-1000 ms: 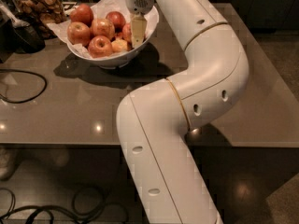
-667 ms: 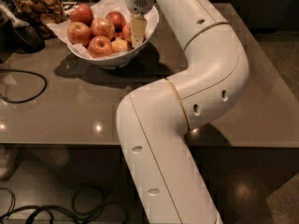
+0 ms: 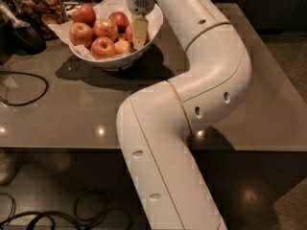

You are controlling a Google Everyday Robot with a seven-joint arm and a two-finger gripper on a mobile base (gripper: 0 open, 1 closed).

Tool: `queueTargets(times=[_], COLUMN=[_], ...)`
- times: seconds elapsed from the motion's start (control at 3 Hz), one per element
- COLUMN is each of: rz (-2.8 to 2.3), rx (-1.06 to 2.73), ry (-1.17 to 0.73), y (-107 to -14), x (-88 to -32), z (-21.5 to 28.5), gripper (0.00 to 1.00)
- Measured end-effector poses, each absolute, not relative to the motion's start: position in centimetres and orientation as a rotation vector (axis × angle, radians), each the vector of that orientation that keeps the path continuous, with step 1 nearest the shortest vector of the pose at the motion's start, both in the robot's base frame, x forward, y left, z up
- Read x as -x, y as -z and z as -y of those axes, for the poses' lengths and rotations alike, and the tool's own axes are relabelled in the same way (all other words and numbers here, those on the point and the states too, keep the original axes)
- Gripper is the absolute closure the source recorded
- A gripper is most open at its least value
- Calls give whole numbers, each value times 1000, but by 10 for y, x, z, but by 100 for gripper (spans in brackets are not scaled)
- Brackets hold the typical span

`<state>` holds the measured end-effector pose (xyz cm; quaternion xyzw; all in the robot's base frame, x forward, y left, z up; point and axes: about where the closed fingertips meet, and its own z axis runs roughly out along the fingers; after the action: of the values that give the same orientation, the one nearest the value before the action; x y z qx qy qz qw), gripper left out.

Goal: Pick apple from white bowl

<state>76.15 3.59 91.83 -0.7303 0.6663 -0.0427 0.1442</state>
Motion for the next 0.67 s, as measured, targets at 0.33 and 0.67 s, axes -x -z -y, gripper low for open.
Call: queueTargets(times=[0.33, 0.67], rz=[-1918, -1912], rx=[2110, 2113], ry=[125, 136], y=[-918, -920], x=[-762, -762], z=[-37, -38], gripper=[29, 29])
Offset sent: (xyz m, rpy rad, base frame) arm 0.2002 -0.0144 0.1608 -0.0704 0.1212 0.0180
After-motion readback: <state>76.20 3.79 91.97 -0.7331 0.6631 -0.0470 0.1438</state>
